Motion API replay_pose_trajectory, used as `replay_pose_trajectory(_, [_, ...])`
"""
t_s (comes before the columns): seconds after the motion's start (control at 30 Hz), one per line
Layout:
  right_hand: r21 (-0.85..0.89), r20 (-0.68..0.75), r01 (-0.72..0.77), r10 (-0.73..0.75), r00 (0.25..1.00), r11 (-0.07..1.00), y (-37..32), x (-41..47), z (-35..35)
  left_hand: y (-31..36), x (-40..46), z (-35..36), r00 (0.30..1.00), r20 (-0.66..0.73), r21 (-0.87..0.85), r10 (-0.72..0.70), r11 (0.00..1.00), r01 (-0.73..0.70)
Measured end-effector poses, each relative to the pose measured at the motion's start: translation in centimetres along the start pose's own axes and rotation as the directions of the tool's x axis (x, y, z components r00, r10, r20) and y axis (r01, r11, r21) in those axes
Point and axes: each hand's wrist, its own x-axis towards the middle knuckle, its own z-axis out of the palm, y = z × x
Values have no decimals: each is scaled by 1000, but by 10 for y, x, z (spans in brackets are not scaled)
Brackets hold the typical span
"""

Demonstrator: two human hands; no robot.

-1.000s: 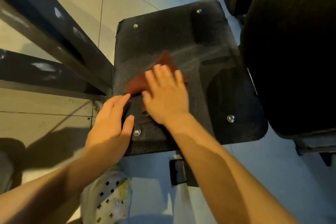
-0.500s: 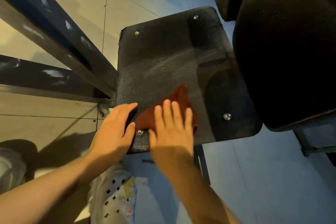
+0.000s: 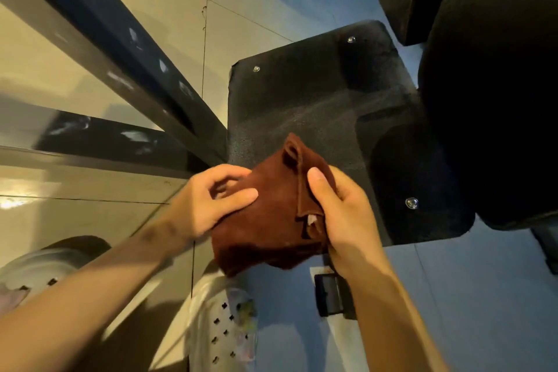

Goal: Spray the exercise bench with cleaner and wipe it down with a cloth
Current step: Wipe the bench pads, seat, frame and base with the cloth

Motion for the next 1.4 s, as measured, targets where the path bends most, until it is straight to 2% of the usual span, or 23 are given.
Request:
replay_pose_trajectory(0.07, [-334,-143,30,-82,986,942,5,8,-12,-10,6,10,998,-25,-21,-57,998,56])
replay_pose_trajectory(0.1, [-589,-199,28,-179,963,808,8,11,-16,-19,10,15,996,-39,14,-75,997,76])
replay_pose_trajectory(0.13, [-793,-215,34,-332,919,608,10,11,-16,-26,14,20,994,-57,65,-96,993,100])
replay_pose_trajectory(0.17, [-884,-173,85,-491,854,459,13,10,-11,-34,19,24,992,-66,124,-109,985,116])
replay_pose_trajectory(0.2, [-901,-83,192,-589,804,389,18,7,-1,-40,24,25,991,-79,193,-112,973,125])
replay_pose_trajectory(0.23, [-882,16,304,-624,781,359,27,5,13,-44,28,25,991,-96,258,-97,959,119])
replay_pose_trajectory(0.3, [-853,200,410,-522,829,324,50,8,40,-49,33,19,992,-115,351,-55,932,92])
replay_pose_trajectory(0.37, [-913,279,356,-331,902,201,68,15,53,-54,32,9,991,-128,385,-32,919,80])
replay_pose_trajectory(0.4, [-935,284,329,-278,918,133,73,21,51,-55,32,4,990,-142,386,-14,920,69])
replay_pose_trajectory(0.47, [-947,291,314,-227,929,69,76,31,39,-57,30,-2,987,-155,441,42,897,31])
replay_pose_trajectory(0.6, [-961,266,244,-209,941,-129,60,48,9,-44,29,-4,970,-90,648,227,752,-116])
replay_pose_trajectory(0.7, [-976,153,114,-209,966,-186,30,69,-27,-41,30,-4,965,-64,703,256,698,-138])
replay_pose_trajectory(0.77, [-975,9,-36,-200,980,-221,11,85,-47,-44,31,-2,965,-96,714,245,692,-105])
replay_pose_trajectory(0.83, [-964,-100,-150,-220,970,-221,0,102,-48,-48,28,0,966,-130,701,225,710,-71])
replay_pose_trajectory(0.9, [-966,-134,-175,-210,969,-191,1,119,-34,-52,25,1,967,-126,696,221,714,-72])
replay_pose_trajectory(0.97, [-971,-62,-105,-199,978,-214,7,132,-10,-54,23,1,967,-115,693,227,716,-85])
replay_pose_trajectory(1.03, [-961,130,82,-171,977,-263,17,138,23,-49,23,-2,964,-146,668,223,741,-70])
replay_pose_trajectory(1.07, [-935,261,216,-130,957,-282,24,139,41,-46,24,-5,959,-168,661,230,748,-64])
replay_pose_trajectory(1.13, [-818,503,481,14,864,-316,32,139,72,-43,22,-10,951,-209,668,228,743,-32])
replay_pose_trajectory(1.2, [-739,596,583,74,799,-337,29,149,77,-43,19,-13,950,-253,650,185,760,25])
replay_pose_trajectory(1.27, [-804,535,495,-36,844,-329,19,160,52,-48,17,-9,956,-241,638,170,770,24])
replay_pose_trajectory(1.3, [-866,450,402,-114,886,-299,12,164,32,-50,15,-4,965,-204,652,165,758,8])
replay_pose_trajectory(1.4, [-974,76,14,-271,959,-225,-12,168,-36,-57,13,9,984,-62,718,167,693,-72])
